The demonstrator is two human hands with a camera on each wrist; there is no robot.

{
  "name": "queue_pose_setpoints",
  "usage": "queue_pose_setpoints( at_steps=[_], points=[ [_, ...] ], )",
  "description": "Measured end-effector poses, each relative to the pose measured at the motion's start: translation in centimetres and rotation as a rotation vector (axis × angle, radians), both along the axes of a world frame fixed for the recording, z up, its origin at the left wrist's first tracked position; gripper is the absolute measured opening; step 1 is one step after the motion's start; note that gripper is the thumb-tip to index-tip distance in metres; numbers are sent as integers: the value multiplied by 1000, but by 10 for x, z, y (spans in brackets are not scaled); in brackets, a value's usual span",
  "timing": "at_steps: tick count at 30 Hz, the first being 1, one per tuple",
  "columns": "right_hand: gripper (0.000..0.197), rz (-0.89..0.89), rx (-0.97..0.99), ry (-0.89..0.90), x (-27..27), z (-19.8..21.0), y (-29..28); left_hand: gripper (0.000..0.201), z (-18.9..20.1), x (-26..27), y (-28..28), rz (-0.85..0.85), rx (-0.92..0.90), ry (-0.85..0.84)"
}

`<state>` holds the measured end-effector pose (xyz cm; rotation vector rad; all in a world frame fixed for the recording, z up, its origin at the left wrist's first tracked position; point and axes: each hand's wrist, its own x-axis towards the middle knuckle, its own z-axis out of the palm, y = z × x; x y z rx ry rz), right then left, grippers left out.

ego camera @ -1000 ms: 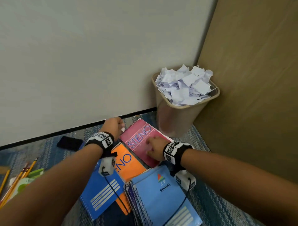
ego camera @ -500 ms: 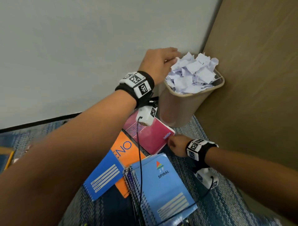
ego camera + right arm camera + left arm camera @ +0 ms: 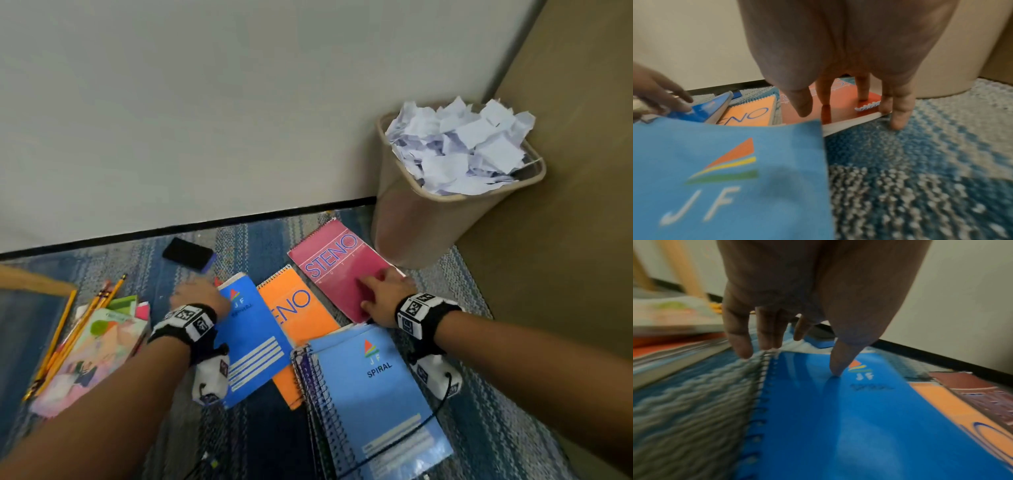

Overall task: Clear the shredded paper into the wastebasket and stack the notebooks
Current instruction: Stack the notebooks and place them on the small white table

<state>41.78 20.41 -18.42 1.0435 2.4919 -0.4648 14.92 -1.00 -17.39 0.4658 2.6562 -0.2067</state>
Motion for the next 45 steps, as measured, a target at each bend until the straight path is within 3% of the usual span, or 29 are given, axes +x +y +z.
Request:
queue_pose_setpoints(
  at_steps=[3, 6, 8, 11, 14, 16, 18, 20, 22, 23, 25, 28, 30, 31, 34, 38, 41, 45],
  points=[
    [57, 46, -15, -87, -20, -8, -7, 84, -20, -15, -39, 47, -71, -119],
    [51, 97, -56, -97, -42, -3, -11, 77, -19, -19, -51, 106, 2, -116],
    [44, 80, -77, -65, -48, 0, -10, 58, -7, -20, -50, 105, 158, -84],
    [43, -6, -101, 125, -34, 7, -7, 22, 32, -21, -40, 3, 498, -35],
    [43, -84, -218, 336, -3, 17, -7, 22, 90, -18, -24, -138, 722, 87],
    [57, -214, -470, 457, 14, 31, -12, 23, 124, -12, -10, -169, 811, 81],
    [78, -428, -882, 565, 22, 48, -20, 22, 139, 5, 7, -197, 865, -9],
    [91, -511, -1156, 613, 30, 61, -28, 21, 134, 35, 23, -216, 938, -212],
    [86, -514, -1263, 680, 42, 68, -42, 21, 112, 77, 31, -215, 919, -452],
    [83, -546, -1250, 687, 52, 66, -52, 25, 96, 99, 32, -230, 852, -519],
    [79, -625, -1107, 663, 76, 51, -70, 39, 63, 140, 25, -296, 692, -488],
    [43, -604, -750, 471, 109, 21, -81, 47, 28, 175, -2, -122, 605, -405],
    [58, -410, -481, 202, 120, 11, -79, 68, 17, 186, -20, 78, 510, -453],
    [69, -379, -450, 139, 121, 6, -79, 80, 14, 191, -26, 173, 464, -539],
    [82, -417, -621, 231, 113, 3, -87, 102, 18, 204, -35, 391, 455, -789],
    [57, -473, -773, 319, 101, -2, -106, 80, 20, 218, -32, 528, 639, -838],
    [78, -687, -858, 428, 96, -1, -108, 79, 23, 232, -24, 534, 640, -756],
    [110, -862, -932, 658, 102, 9, -89, 51, 43, 232, -1, 476, 982, -908]
  ],
)
